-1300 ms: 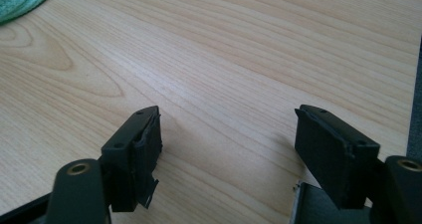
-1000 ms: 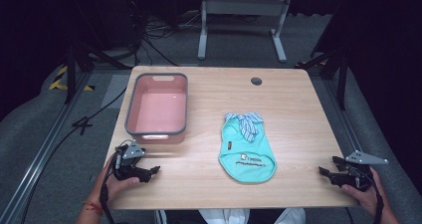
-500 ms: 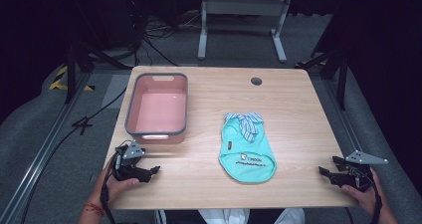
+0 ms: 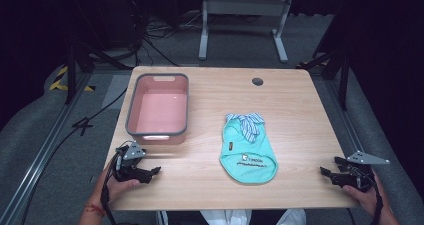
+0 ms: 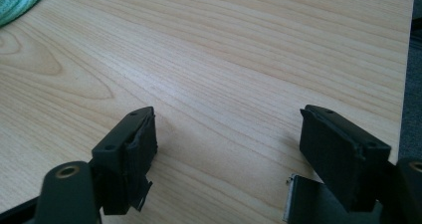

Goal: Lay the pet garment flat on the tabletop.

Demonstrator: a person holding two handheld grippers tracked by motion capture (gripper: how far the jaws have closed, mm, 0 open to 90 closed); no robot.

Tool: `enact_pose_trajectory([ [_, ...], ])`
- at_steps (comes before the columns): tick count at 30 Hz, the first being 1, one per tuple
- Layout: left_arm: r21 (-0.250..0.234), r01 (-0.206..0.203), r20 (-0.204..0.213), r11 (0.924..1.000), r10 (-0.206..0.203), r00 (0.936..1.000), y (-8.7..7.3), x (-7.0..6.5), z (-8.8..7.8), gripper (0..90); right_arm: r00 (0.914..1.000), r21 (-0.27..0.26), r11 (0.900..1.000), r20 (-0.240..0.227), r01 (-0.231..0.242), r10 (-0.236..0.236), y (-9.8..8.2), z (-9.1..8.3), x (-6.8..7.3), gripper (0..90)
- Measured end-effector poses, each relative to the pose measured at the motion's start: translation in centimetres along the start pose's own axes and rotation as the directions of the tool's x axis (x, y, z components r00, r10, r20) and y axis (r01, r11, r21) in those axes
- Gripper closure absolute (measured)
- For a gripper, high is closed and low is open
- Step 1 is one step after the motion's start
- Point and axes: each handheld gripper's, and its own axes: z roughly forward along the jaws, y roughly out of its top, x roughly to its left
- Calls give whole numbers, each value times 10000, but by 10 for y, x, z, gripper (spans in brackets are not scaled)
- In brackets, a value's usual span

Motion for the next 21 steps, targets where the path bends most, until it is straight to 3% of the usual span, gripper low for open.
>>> enact_pose_trajectory([
  [21,28,25,-27,10000,-25,10000,0,0,0,136,10000,3,10000,2,-3,3,0,0,0,231],
])
